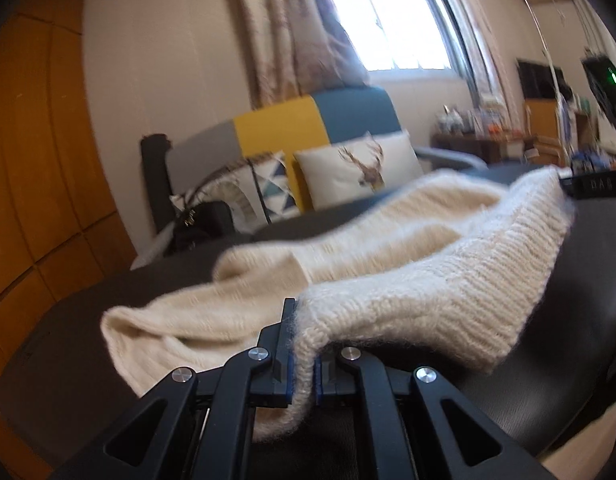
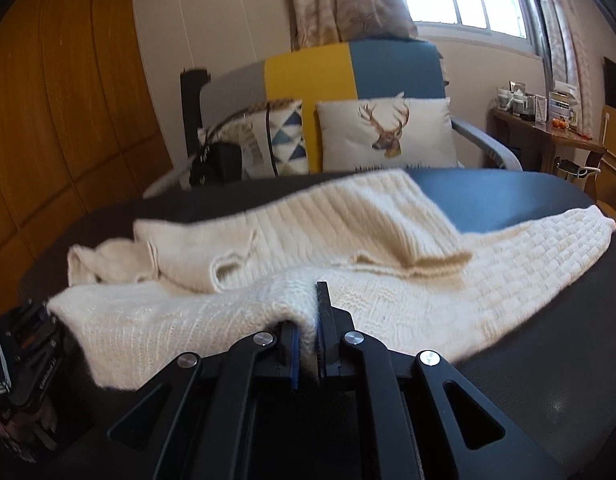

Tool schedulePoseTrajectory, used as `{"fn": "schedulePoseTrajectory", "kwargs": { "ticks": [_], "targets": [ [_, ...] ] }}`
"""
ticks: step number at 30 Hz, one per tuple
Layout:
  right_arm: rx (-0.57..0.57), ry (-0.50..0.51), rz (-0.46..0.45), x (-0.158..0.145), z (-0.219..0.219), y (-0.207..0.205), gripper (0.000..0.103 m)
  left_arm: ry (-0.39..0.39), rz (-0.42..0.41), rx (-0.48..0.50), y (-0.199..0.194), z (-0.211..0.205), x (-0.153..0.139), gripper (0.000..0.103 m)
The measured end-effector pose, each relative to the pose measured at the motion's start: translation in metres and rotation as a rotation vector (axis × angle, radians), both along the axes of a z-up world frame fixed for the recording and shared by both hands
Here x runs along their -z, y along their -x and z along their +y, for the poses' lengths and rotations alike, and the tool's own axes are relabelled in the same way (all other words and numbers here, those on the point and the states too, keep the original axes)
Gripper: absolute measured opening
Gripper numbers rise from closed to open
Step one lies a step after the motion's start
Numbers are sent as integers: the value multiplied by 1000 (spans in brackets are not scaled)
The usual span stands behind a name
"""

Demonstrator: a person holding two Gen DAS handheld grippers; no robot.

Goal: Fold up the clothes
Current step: 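Lift the sweater up with both grippers holding its edges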

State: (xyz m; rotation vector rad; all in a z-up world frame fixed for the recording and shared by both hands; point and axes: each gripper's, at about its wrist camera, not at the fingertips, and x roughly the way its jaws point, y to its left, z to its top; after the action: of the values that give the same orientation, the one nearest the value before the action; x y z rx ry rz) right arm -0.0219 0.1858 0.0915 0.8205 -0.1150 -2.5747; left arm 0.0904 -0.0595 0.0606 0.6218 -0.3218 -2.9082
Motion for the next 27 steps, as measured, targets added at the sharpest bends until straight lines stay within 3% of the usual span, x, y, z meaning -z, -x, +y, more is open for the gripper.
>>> {"fn": "schedulePoseTrajectory", "kwargs": {
  "ticks": [12, 27],
  "targets": [
    [2, 198, 145, -90, 7, 4, 6, -35, 246, -11, -7, -10, -95, 5],
    [-53, 221, 407, -184, -1, -15, 6, -23, 444, 4, -18, -16, -186, 5]
  ]
}}
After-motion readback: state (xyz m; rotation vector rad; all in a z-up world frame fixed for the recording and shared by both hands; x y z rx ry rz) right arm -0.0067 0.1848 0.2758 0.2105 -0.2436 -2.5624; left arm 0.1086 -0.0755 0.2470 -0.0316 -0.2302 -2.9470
